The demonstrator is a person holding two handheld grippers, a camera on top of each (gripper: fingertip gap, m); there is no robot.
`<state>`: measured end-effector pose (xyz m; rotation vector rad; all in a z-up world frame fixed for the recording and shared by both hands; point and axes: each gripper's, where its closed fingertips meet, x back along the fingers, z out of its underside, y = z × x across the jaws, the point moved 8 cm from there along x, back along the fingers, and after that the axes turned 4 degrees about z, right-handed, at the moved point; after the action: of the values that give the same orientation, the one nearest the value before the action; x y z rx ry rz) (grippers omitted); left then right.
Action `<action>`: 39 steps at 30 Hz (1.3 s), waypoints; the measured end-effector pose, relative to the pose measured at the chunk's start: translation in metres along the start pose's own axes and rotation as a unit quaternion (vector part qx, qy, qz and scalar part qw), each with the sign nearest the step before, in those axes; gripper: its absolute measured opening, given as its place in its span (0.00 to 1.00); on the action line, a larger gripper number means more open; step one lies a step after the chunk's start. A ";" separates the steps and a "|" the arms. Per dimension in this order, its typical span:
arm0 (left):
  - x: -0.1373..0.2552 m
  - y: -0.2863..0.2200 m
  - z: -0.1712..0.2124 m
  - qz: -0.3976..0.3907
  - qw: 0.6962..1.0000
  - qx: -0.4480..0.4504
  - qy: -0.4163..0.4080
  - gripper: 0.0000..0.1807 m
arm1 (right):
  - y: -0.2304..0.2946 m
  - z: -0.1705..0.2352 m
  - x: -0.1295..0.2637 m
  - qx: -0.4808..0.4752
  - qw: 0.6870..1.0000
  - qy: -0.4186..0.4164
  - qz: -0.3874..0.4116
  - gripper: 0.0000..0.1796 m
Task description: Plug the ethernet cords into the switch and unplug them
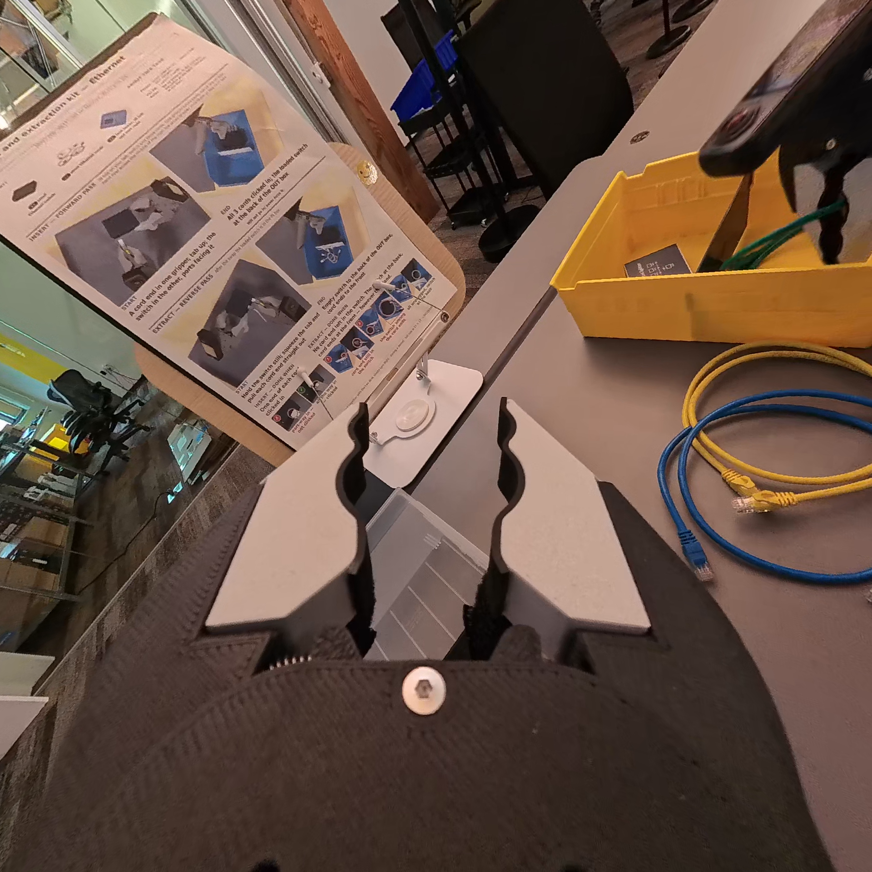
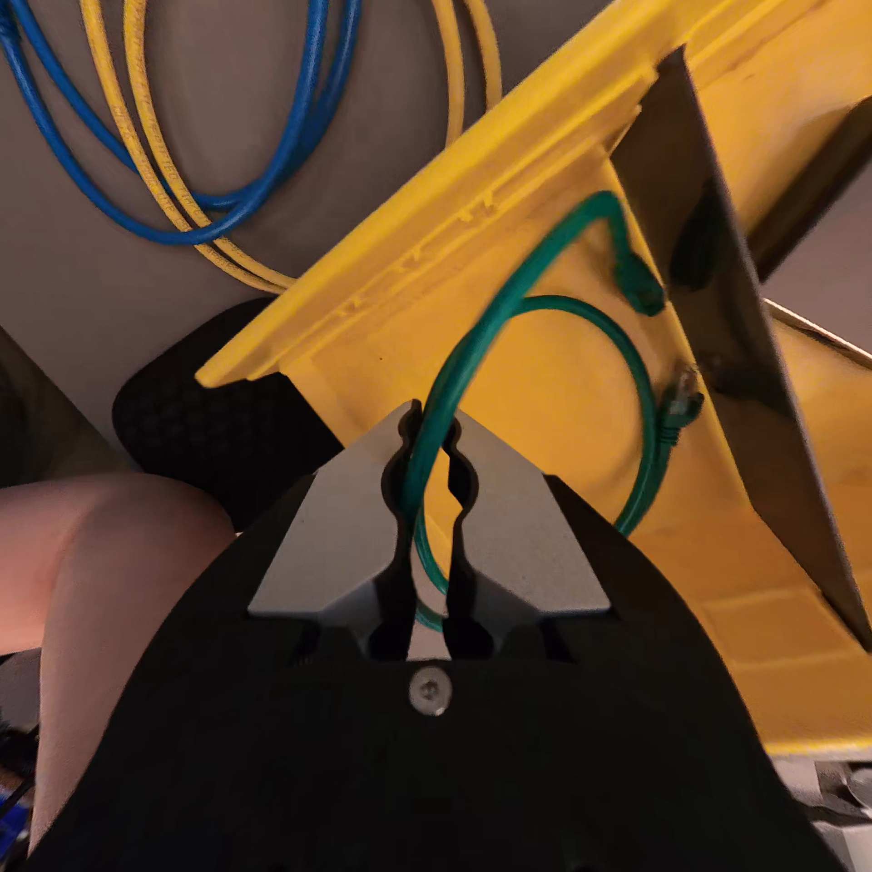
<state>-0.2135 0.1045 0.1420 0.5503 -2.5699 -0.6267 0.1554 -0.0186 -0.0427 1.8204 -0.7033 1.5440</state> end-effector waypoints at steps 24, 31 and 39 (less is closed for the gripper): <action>-0.007 -0.006 0.002 0.005 1.000 -0.011 0.021 0.30 | -0.085 0.084 0.109 -0.314 0.843 -0.286 0.330 0.28; -0.010 -0.006 0.003 0.005 0.999 -0.014 0.029 0.30 | -0.104 0.105 0.037 -0.374 0.898 -0.150 0.175 0.09; -0.009 -0.006 0.003 0.004 1.000 -0.014 0.027 0.30 | -0.122 0.132 0.037 -0.533 0.803 -0.250 0.094 0.03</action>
<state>-0.2060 0.1043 0.1341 0.5409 -2.5074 -0.6367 0.3378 -0.0389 -0.0357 1.2237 -1.6243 0.4494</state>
